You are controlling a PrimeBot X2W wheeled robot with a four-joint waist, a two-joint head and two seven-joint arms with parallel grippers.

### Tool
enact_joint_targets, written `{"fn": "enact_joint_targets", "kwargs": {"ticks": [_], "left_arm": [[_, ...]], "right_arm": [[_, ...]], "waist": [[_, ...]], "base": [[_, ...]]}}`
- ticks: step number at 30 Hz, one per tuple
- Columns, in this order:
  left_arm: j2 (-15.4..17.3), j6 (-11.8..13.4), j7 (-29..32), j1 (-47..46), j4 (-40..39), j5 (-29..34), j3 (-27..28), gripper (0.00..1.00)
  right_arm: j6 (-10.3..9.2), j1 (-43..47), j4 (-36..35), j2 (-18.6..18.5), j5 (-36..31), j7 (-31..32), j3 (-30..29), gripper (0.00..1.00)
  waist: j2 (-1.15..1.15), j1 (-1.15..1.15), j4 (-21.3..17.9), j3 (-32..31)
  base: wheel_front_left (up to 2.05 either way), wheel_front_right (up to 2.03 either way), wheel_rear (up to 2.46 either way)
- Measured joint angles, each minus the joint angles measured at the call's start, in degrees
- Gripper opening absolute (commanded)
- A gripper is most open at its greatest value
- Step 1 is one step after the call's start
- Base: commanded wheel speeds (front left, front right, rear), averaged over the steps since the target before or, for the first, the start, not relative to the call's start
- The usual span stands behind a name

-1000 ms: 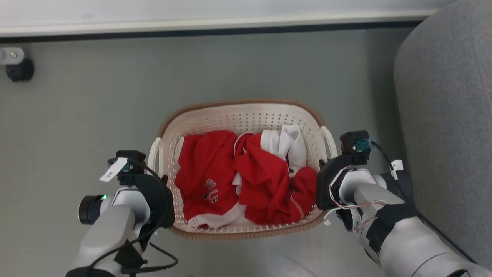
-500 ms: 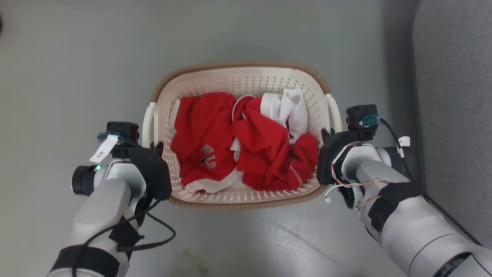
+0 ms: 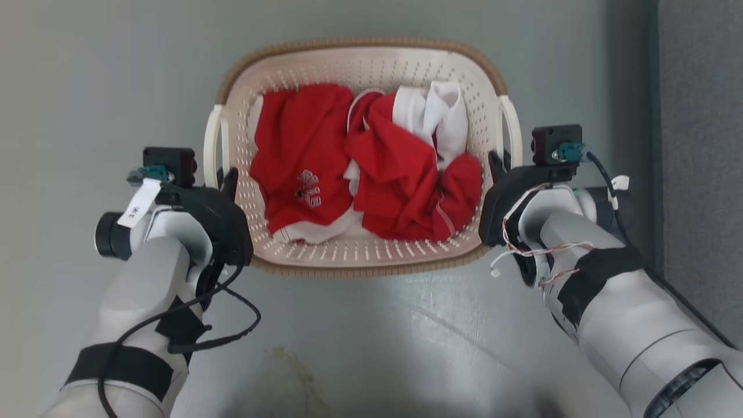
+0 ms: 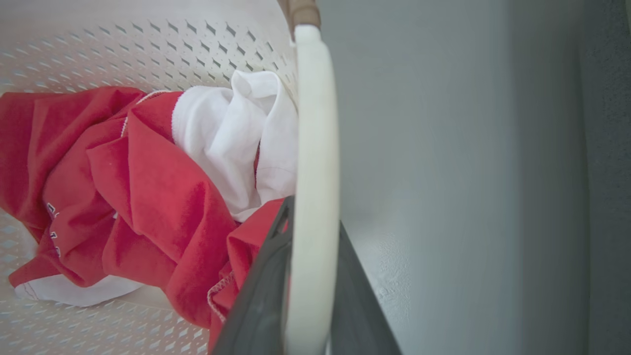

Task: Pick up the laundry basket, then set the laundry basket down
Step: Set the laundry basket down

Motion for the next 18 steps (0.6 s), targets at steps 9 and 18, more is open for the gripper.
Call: {"fn": "enact_joint_targets", "kwargs": {"ticks": [9, 18], "left_arm": [[0.12, 0.0, -2.69, -1.74, -0.14, 0.07, 0.05, 0.0], [0.07, 0.0, -5.03, -4.9, -0.27, 0.46, 0.0, 0.0]], "right_arm": [[0.0, -2.04, 0.29, -0.07, -0.41, -2.93, -0.26, 0.0], [-0.01, -4.7, 0.66, -0.25, -0.41, -5.49, -0.8, 0.0]], "waist": [[0.0, -0.01, 0.13, 3.87], [0.0, -0.01, 0.41, 7.2]], "base": [[0.0, 0.0, 0.0], [0.0, 0.0, 0.0]]}}
